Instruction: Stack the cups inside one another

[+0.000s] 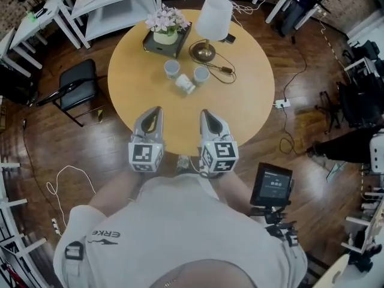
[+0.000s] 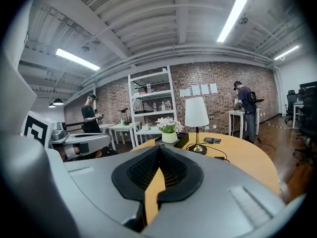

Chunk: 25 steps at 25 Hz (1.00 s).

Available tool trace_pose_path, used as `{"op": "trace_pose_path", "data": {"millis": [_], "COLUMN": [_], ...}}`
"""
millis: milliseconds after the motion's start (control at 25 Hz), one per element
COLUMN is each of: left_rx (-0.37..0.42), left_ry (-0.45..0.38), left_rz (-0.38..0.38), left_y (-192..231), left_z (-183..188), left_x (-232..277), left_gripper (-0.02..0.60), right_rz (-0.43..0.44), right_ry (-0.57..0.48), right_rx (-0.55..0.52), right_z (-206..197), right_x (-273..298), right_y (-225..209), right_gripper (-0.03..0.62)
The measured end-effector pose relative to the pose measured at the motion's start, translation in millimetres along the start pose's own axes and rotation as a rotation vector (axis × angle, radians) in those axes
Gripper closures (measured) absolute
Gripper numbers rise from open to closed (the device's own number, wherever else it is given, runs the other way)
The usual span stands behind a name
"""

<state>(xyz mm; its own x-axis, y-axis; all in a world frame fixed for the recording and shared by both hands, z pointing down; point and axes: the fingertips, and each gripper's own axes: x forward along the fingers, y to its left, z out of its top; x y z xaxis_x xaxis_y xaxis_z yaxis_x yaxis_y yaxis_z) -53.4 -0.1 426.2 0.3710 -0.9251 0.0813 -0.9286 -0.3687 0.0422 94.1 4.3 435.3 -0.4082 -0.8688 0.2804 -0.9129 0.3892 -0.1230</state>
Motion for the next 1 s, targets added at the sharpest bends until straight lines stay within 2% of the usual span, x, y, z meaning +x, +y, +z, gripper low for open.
{"op": "trace_pose_path", "data": {"millis": [360, 720, 1000], "left_rx": [-0.027, -0.046, -0.048], "left_ry": [0.014, 0.064, 0.090], "left_rz": [0.073, 0.016, -0.005], "left_y": [28.8, 45.6, 61.0], "left_z": [-1.5, -19.6, -25.6], "left_x": [63.4, 104.2, 121.0], "left_gripper": [0.580, 0.580, 0.580], "right_rz": [0.058, -0.017, -0.033], "right_ry": [0.042, 0.100, 0.136], "right_rx": [-0.011, 0.007, -0.011], "right_z": [11.7, -0.1, -8.9], "right_x": [67.4, 102.2, 122.7], "right_y": [-28.4, -48.7, -48.6], "right_gripper": [0.580, 0.580, 0.580]}}
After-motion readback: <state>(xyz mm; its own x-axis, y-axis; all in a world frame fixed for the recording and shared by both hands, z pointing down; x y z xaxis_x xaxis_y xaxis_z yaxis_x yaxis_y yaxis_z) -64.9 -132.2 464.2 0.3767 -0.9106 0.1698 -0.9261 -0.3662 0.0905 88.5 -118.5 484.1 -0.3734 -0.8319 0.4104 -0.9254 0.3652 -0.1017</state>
